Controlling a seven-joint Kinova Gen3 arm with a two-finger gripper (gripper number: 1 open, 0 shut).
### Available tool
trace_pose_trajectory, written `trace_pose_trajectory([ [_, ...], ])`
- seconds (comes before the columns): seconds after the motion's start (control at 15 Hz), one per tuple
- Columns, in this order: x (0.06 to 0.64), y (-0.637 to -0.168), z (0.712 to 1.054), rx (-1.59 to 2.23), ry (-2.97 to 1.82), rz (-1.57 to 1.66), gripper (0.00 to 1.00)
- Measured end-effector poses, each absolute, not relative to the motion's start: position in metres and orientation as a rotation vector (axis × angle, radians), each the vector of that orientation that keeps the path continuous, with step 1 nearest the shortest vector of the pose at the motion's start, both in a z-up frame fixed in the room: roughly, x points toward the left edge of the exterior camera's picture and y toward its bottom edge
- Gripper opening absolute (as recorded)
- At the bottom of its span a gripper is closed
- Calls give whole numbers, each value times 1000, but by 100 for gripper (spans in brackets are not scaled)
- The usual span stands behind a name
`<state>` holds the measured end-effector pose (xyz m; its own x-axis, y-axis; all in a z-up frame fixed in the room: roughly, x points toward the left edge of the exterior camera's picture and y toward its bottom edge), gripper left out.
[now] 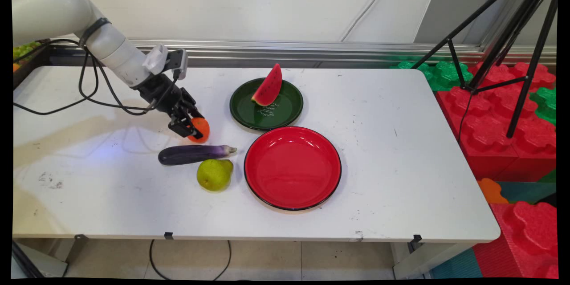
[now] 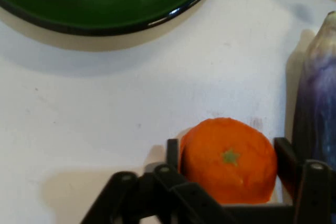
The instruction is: Place the picked object on the table
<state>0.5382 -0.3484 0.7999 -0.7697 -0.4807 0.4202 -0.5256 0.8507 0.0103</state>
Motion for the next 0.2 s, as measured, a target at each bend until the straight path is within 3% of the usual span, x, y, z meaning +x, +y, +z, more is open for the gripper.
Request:
trace_pose_trajectory([
  [0.07, 539, -349, 797, 750, -2609, 150, 100],
  [0.2, 539, -348, 796, 756, -2600, 153, 100],
])
